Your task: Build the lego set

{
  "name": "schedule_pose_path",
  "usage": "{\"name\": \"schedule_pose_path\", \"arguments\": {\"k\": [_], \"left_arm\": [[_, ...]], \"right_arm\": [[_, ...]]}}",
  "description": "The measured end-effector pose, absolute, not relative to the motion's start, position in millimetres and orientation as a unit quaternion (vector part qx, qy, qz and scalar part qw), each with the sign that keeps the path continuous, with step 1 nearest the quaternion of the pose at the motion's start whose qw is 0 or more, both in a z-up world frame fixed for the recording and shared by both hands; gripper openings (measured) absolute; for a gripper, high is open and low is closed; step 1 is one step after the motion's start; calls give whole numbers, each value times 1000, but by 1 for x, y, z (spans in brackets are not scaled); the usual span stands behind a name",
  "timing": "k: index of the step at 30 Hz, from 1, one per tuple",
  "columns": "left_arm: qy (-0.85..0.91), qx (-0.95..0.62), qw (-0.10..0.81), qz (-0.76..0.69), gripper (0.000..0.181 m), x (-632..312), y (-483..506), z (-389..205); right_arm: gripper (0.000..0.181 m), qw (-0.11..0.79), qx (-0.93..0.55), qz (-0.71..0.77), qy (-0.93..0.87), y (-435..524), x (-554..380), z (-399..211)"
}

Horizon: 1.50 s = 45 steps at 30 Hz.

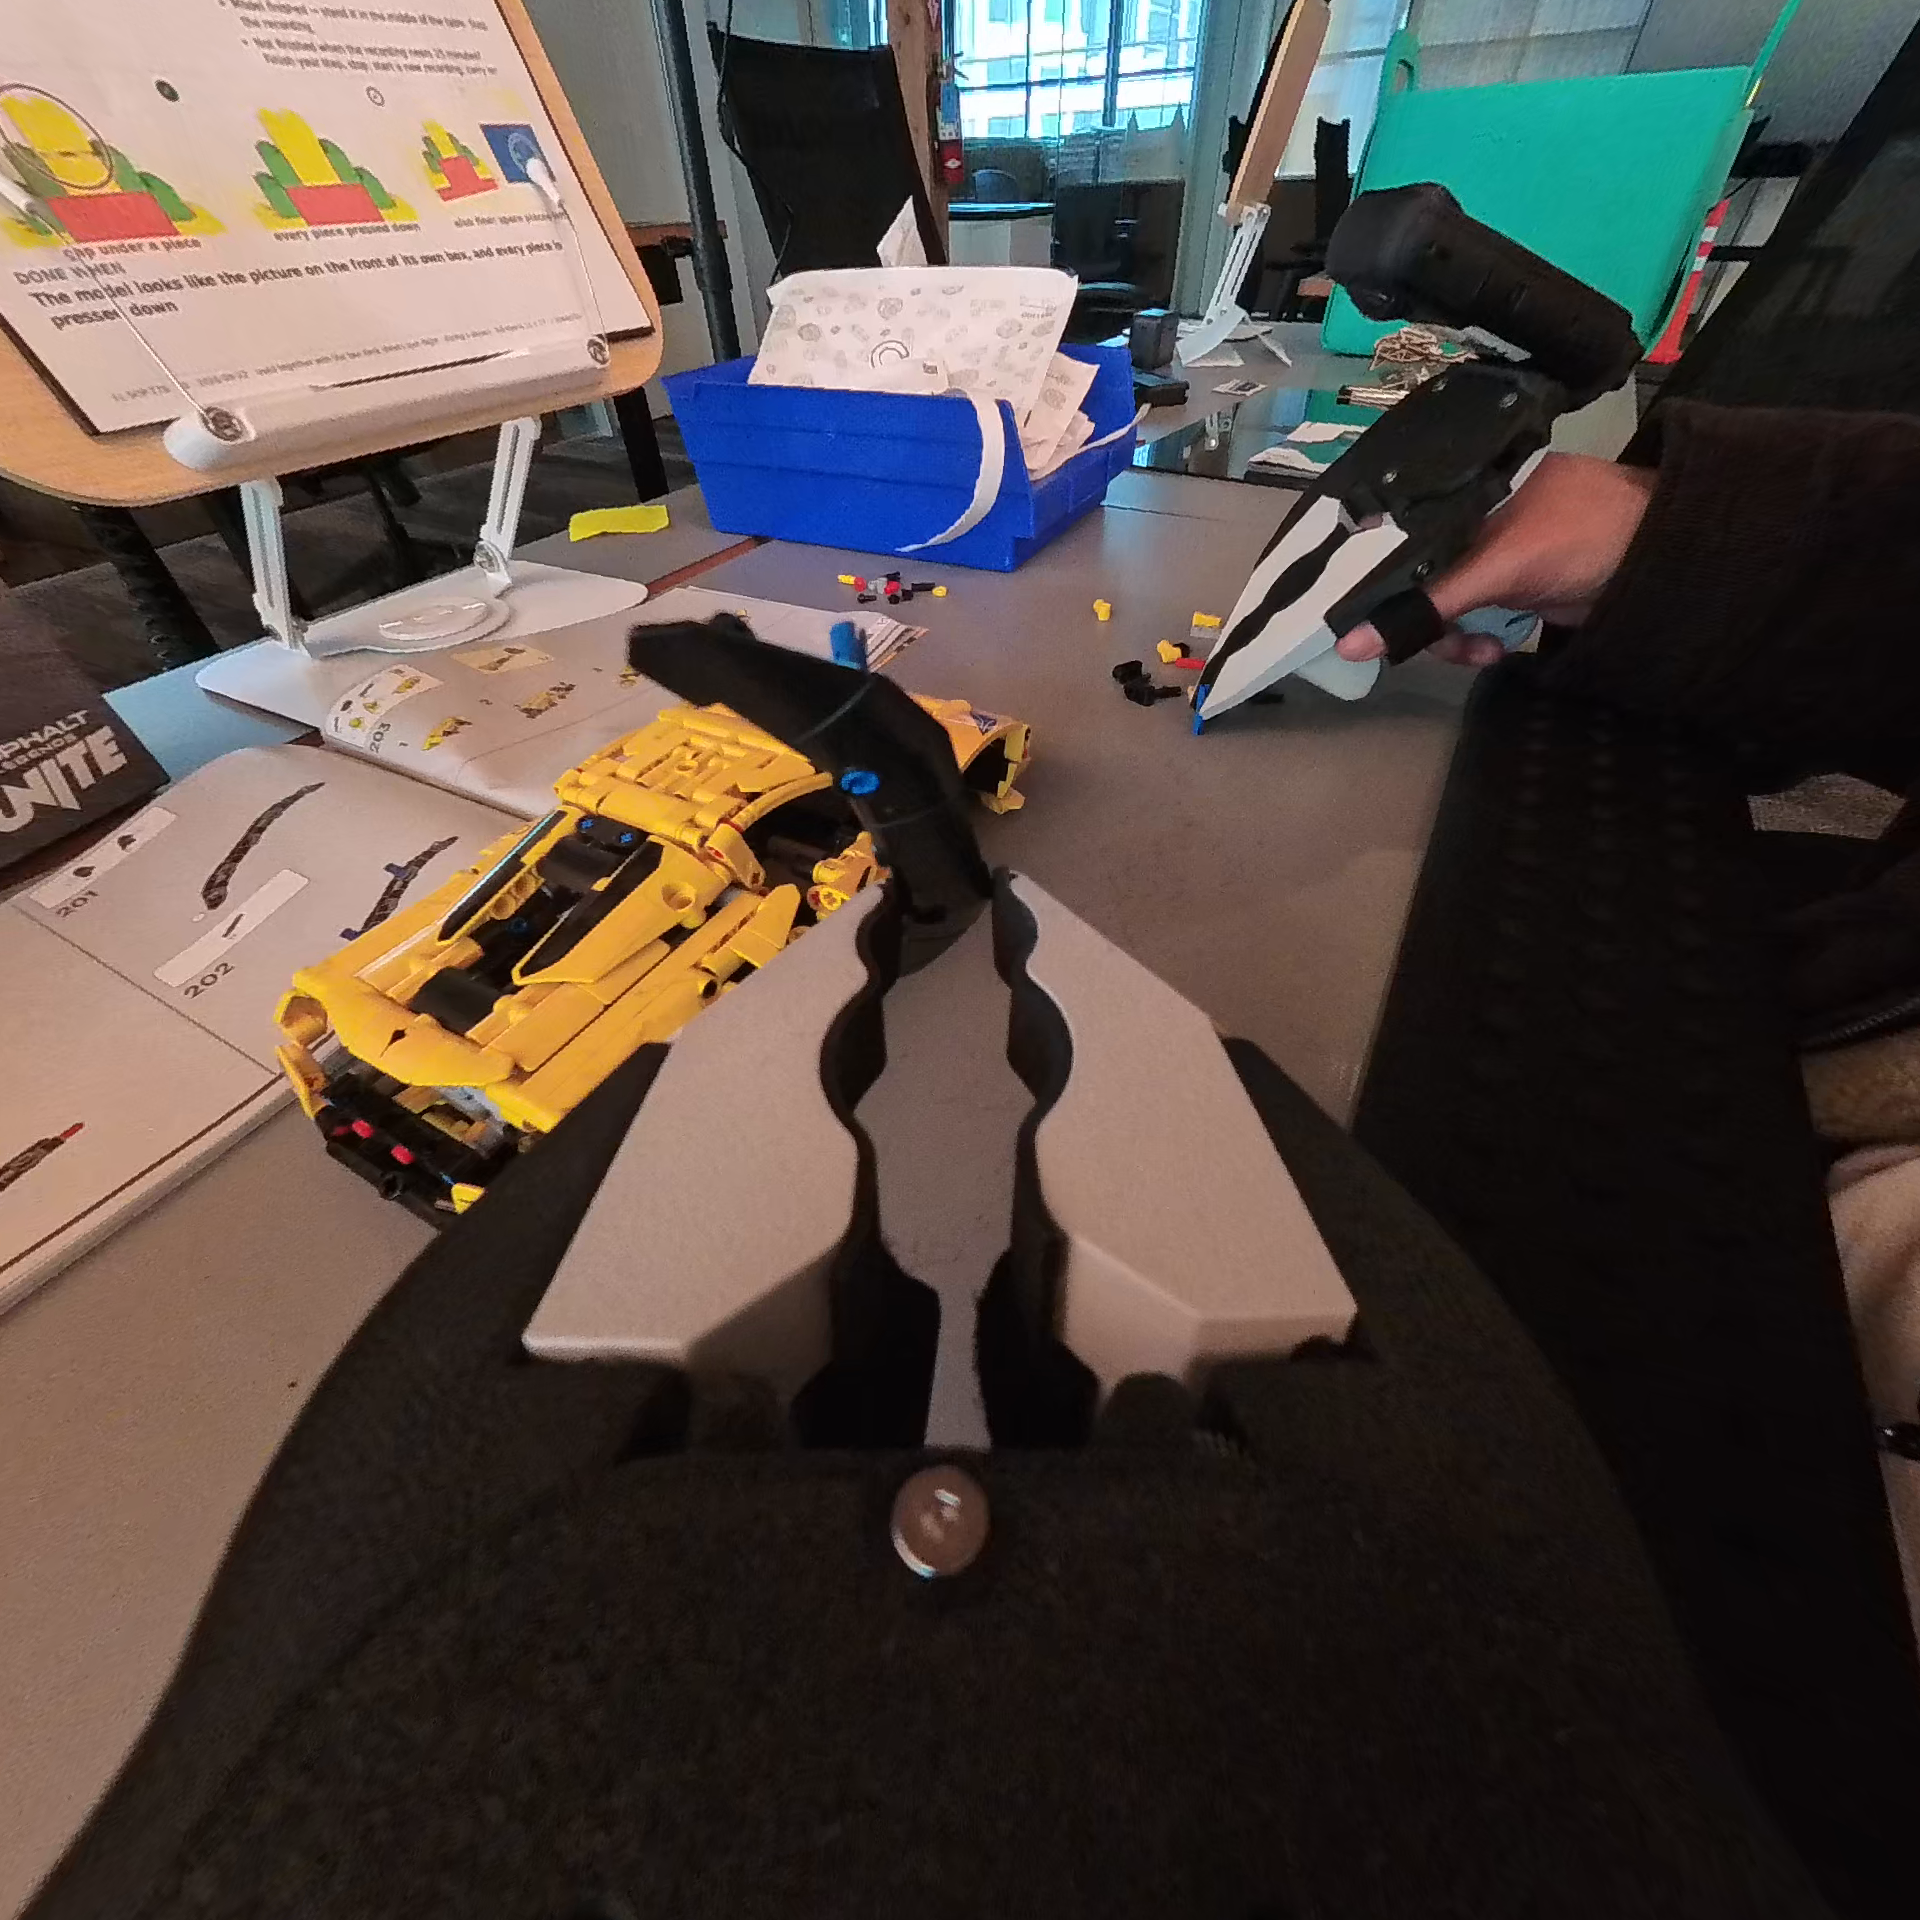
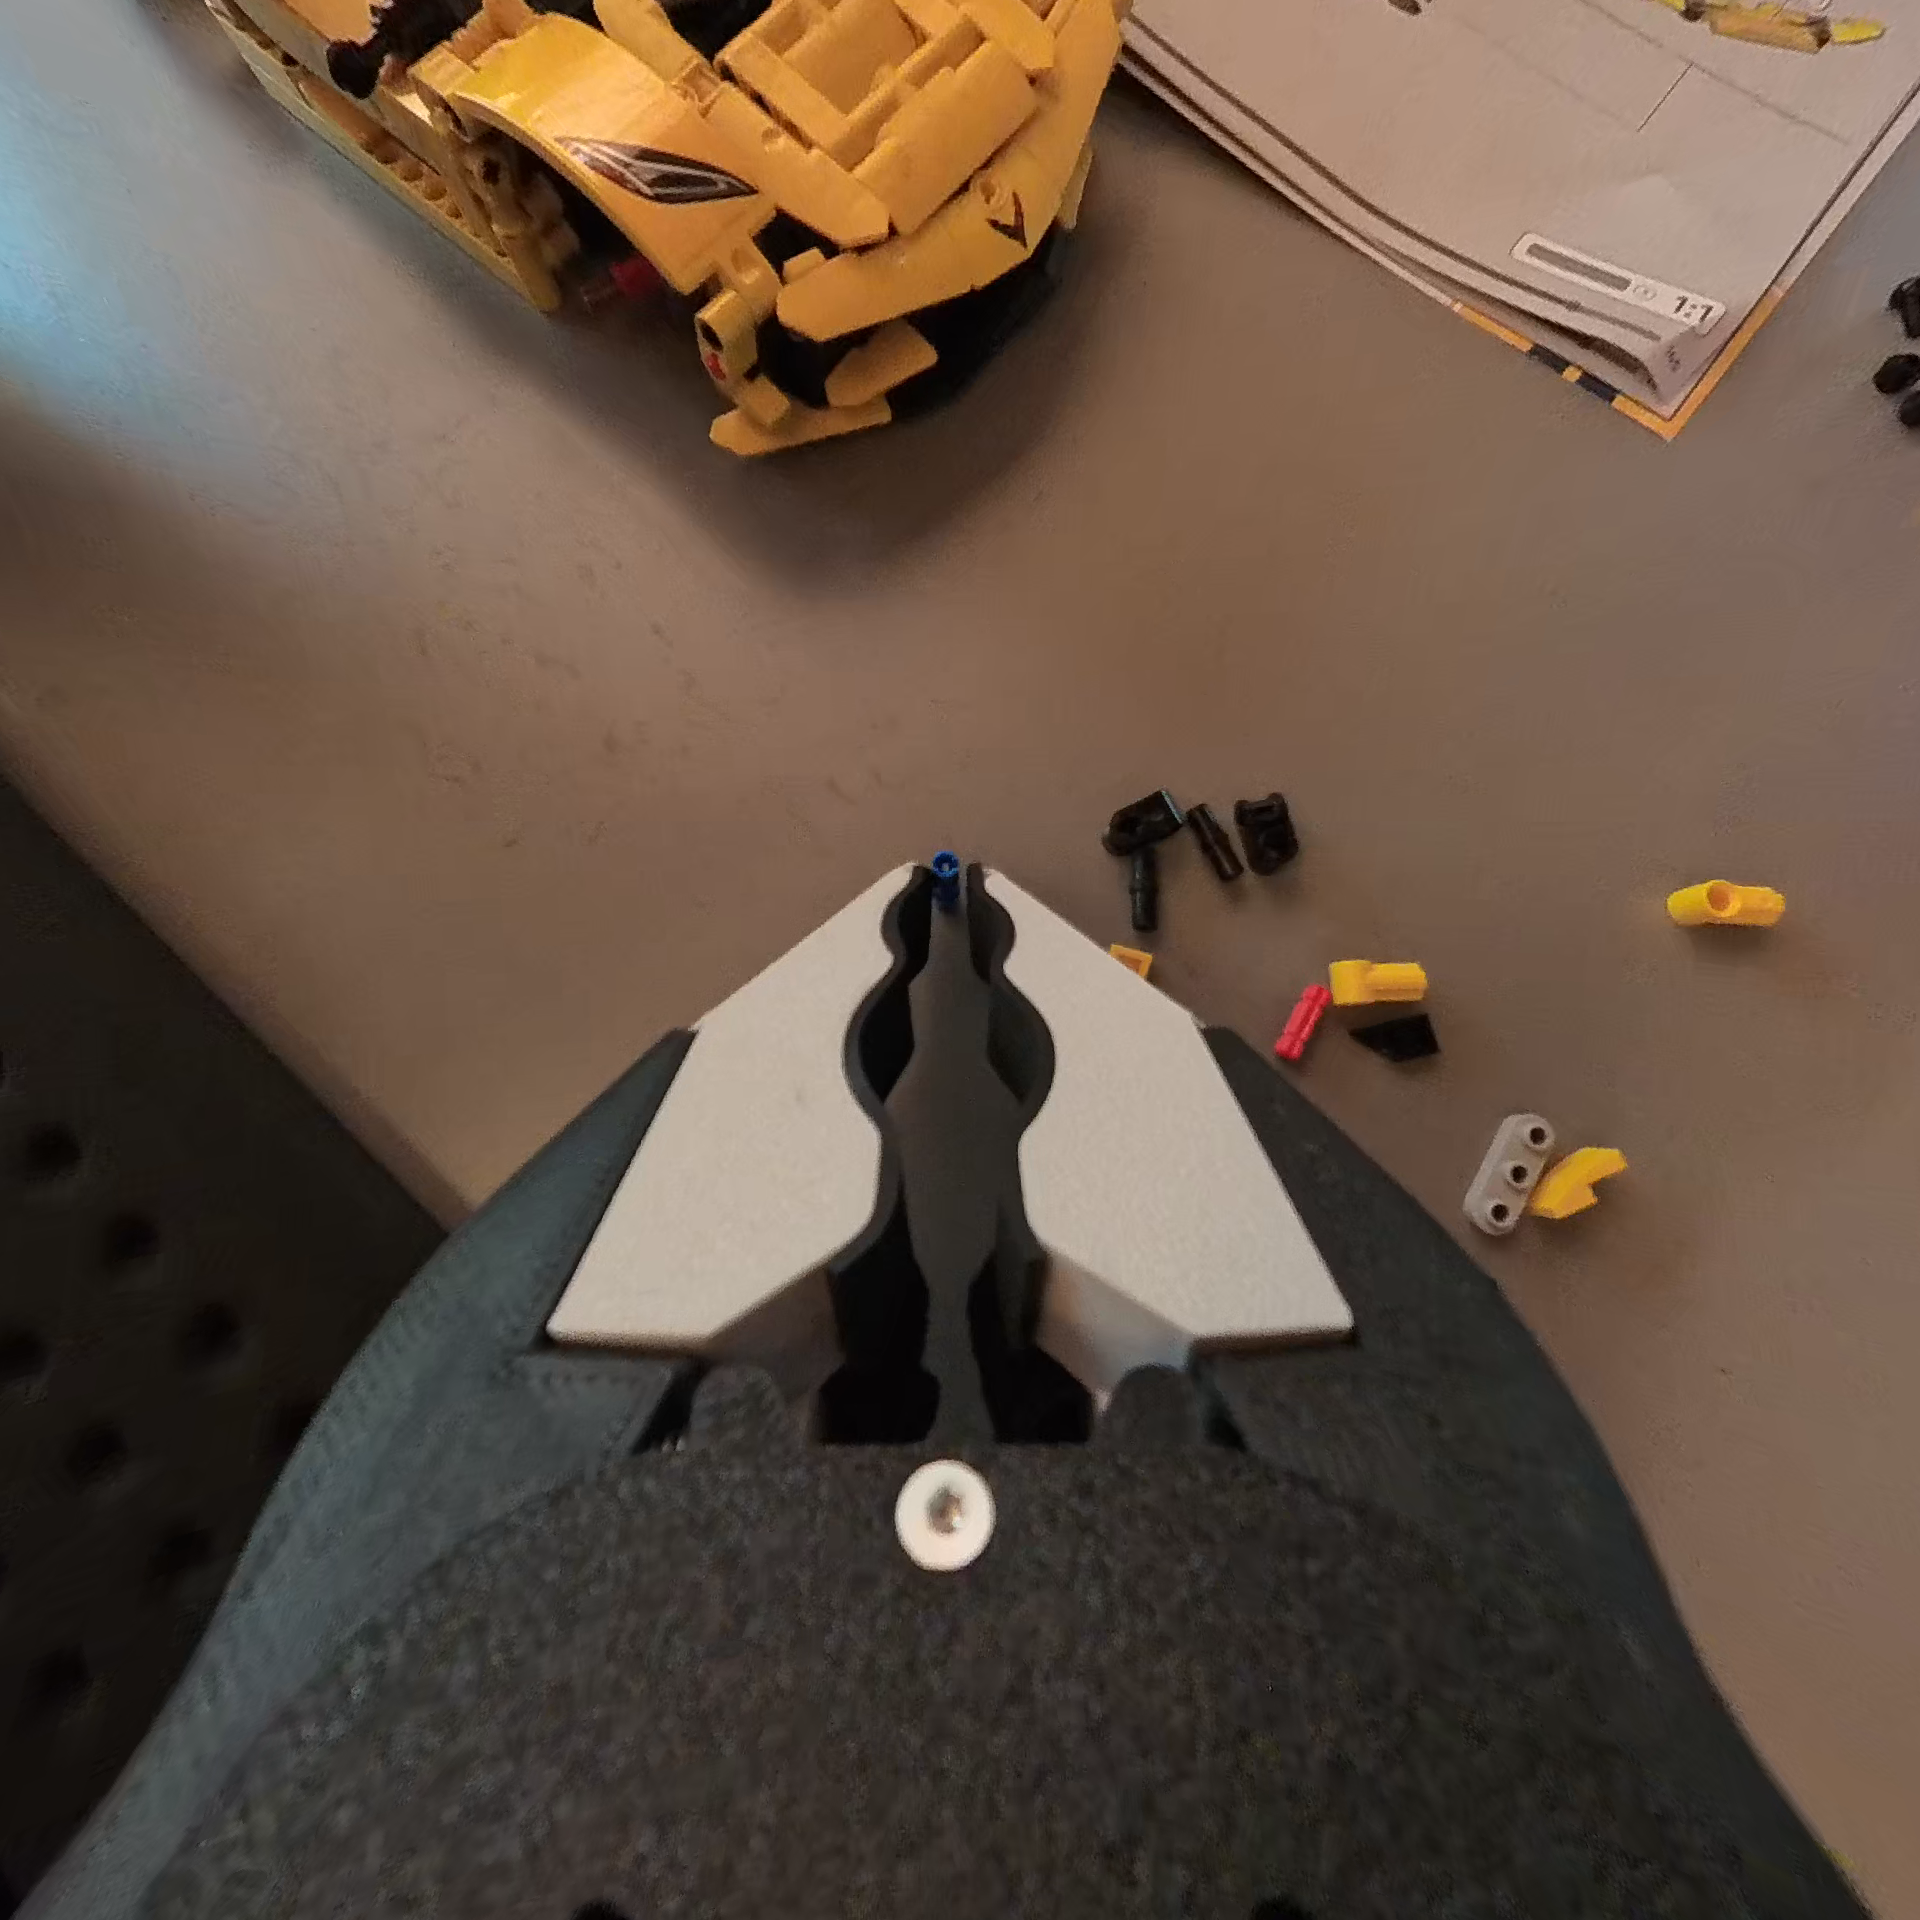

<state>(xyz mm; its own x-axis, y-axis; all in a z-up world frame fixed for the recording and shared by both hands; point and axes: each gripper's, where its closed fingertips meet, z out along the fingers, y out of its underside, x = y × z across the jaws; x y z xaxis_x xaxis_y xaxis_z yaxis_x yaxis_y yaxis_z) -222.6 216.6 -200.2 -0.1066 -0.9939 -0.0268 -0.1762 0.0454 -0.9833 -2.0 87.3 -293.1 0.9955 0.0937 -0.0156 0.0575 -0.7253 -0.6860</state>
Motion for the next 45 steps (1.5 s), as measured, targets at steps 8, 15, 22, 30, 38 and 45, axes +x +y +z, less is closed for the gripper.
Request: {"name": "schedule_pose_path", "arguments": {"k": [8,15,22,30,38,45], "left_arm": [[577,-507,435,-470,17,-222,217,-200],[578,-508,434,-469,17,-222,217,-201],[579,-509,432,-468,17,-222,217,-202],[578,-509,432,-469,17,-222,217,-202],[560,-478,426,-526,17,-225,208,-186],[534,-432,411,-600,17,-233,196,-164]], "right_arm": [[13,347,-936,27,-52,83,-2,-293],[19,266,-954,13,-140,80,-1,-290],[17,201,-961,28,-186,83,-3,-295],[6,184,-965,35,-186,84,-4,-300],[5,403,-876,198,-175,132,-84,-221],[4,542,-721,382,-201,160,-179,-158]]}}
